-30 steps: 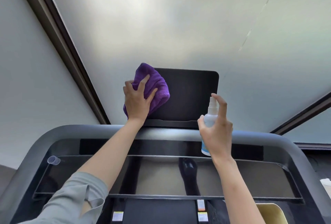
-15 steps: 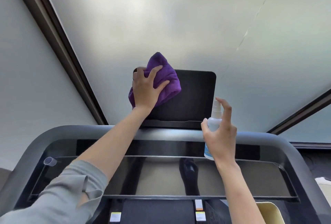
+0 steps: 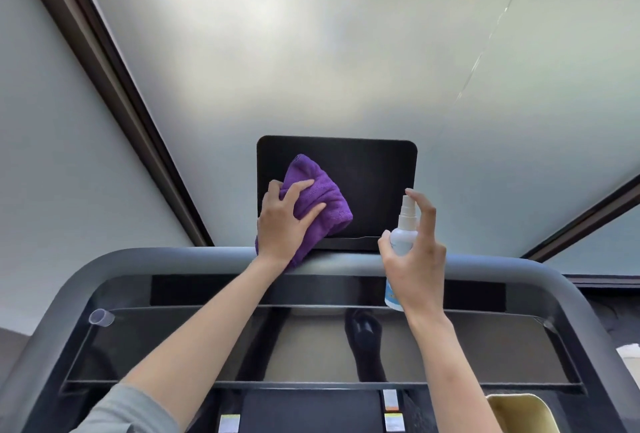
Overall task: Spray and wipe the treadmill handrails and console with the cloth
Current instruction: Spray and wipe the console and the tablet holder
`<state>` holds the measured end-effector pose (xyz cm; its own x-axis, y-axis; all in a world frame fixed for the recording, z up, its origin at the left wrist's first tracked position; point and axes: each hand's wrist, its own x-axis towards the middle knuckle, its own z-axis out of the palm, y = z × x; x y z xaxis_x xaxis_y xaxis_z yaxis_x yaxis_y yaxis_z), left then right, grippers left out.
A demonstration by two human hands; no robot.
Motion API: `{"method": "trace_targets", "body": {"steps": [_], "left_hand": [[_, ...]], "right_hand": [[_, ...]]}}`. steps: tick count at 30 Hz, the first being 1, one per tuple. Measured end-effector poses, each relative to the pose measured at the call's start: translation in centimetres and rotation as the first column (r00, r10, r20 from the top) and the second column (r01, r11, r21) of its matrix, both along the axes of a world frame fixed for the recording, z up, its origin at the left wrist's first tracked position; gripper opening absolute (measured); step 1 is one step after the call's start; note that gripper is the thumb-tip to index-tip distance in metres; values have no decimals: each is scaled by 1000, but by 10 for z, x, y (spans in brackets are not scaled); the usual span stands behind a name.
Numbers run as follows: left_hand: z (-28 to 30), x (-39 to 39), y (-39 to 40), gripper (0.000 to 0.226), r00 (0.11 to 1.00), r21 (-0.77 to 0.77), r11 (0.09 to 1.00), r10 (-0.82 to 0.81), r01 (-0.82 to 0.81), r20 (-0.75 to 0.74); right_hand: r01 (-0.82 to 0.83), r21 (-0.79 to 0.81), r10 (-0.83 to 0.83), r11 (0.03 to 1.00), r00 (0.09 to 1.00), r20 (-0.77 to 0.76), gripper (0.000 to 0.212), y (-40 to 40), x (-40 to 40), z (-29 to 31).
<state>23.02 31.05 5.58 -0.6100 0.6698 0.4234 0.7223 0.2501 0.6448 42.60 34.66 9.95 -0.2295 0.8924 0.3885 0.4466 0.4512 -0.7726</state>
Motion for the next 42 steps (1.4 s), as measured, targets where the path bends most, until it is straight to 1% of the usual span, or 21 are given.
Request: {"method": "trace_targets", "body": {"steps": [2,3,5,7,8,11,13,16,19,21,22,23,25,27,29,33,34,37,40,42], "left_hand": [[18,-3,14,43,997,107,994,3,5,-82],[28,-4,25,44,993,135,991,24,-9,-115],[37,-2,48,46,986,111,994,41,-23,-163],[29,4,63,51,983,32,999,40,-35,-181],[21,7,66,51,982,26,999,50,-46,-182],[2,10,64,45,979,77,995,82,-69,-187],[-7,13,58,43,977,75,995,79,-65,-199],[-21,28,41,42,984,44,996,78,-72,-159],[-22,47,25,41,997,-28,998,61,-63,-49],[-12,50,23,37,998,-3,999,48,-48,34],[-3,49,26,36,998,40,998,43,-45,42],[6,48,33,35,999,88,995,41,-42,16],[25,46,57,37,995,142,990,37,-24,-88],[36,45,86,41,985,85,996,26,-11,-173],[30,48,101,45,976,13,999,37,-35,-215],[2,50,95,36,965,116,993,49,-20,-258],[-5,50,90,34,963,119,993,40,-8,-265],[-20,66,72,31,974,82,997,14,5,-228],[-24,90,54,31,993,11,999,35,-34,-109],[-13,99,52,29,998,15,1000,28,-27,-53]], "right_hand": [[-2,2,2,1000,1000,-8,63,3,2,3],[-1,5,1,1000,1000,-13,63,5,3,4],[3,17,-3,1000,1000,-23,64,9,5,5],[4,31,-3,1000,1000,-24,64,11,8,3],[4,36,-3,999,1000,-23,64,11,10,2],[16,36,-16,999,1000,-19,63,12,16,0],[32,27,-32,999,999,-20,63,13,20,-1],[44,18,-43,999,999,-30,62,14,22,0],[52,23,-50,998,997,-62,62,13,26,3],[52,33,-49,998,996,-68,63,13,30,5],[56,35,-54,998,996,-68,64,14,31,5],[63,37,-60,997,996,-68,64,14,33,5],[81,35,-79,996,995,-58,64,16,38,5],[93,31,-91,995,995,-46,64,20,43,3],[99,25,-98,995,995,-32,65,22,48,0],[108,16,-107,994,994,-27,64,26,54,-2],[110,18,-110,994,994,-21,64,25,55,-1],[113,23,-113,993,994,-10,64,24,55,1],[118,12,-118,993,993,-21,63,24,58,2],[112,10,-112,994,993,-30,63,24,62,4]]}}
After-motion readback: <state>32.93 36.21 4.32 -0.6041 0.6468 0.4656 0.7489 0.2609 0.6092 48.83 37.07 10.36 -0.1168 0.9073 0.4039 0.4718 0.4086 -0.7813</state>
